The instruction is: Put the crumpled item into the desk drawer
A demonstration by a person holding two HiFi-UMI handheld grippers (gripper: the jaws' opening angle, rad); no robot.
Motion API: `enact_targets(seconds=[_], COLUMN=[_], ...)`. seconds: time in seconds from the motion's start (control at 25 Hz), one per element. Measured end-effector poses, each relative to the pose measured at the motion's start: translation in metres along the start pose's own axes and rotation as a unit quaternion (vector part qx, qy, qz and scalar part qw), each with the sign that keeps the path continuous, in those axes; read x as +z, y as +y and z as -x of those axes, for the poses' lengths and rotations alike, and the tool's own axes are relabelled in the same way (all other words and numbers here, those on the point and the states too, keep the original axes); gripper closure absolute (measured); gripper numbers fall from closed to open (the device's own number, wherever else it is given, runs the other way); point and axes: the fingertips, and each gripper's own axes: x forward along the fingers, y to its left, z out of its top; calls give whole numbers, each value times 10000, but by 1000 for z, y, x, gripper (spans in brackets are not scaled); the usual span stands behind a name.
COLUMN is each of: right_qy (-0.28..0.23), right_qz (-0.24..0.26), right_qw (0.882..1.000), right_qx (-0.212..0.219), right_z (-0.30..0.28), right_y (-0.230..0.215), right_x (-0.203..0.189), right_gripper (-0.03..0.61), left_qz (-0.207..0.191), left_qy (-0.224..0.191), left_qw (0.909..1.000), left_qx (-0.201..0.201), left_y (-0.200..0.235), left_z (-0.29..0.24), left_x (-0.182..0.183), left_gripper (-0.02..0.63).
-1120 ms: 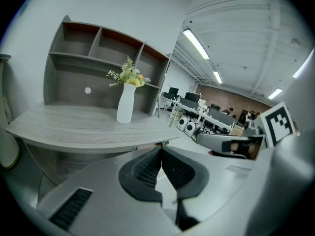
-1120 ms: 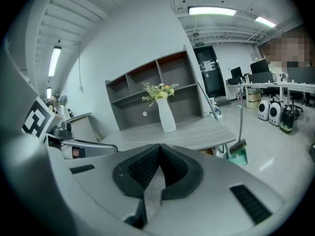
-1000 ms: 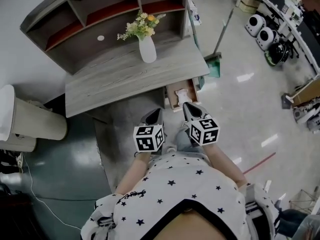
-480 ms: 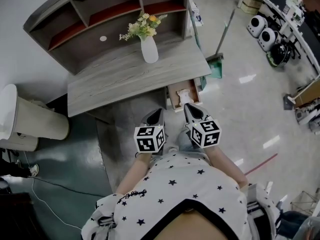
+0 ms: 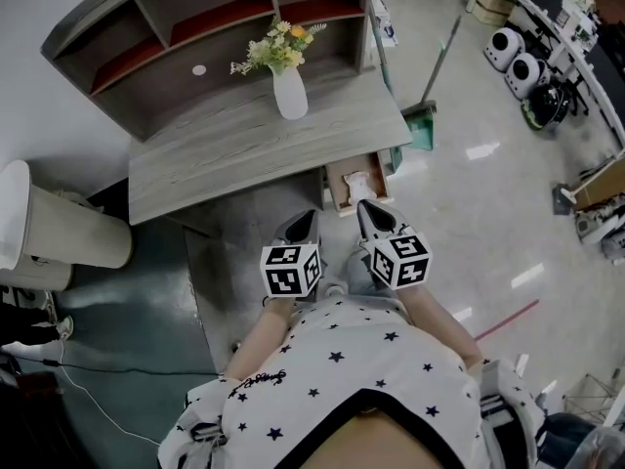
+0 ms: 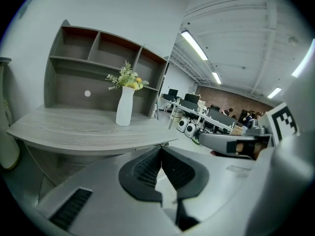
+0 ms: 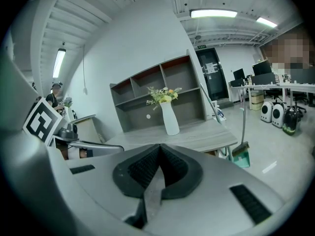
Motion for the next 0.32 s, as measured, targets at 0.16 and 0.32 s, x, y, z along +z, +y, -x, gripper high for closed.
enact_targets(seconds=[0.16,0.32], right_qy=[-7,-28], right_qz=[-12,7], right_qw=[10000,10000], right_qx=[1,33], right_z=[-3,-3], right_y=[-3,-5], right_x=[2,5], right_gripper=[586,586], left_qz=[41,36], left_qy=[5,-18], left_qw=[10000,10000], left_qx=[31,38], left_y=[2,-1], left_z=[-3,-5], left_x=[1,3], left_gripper=[600,600])
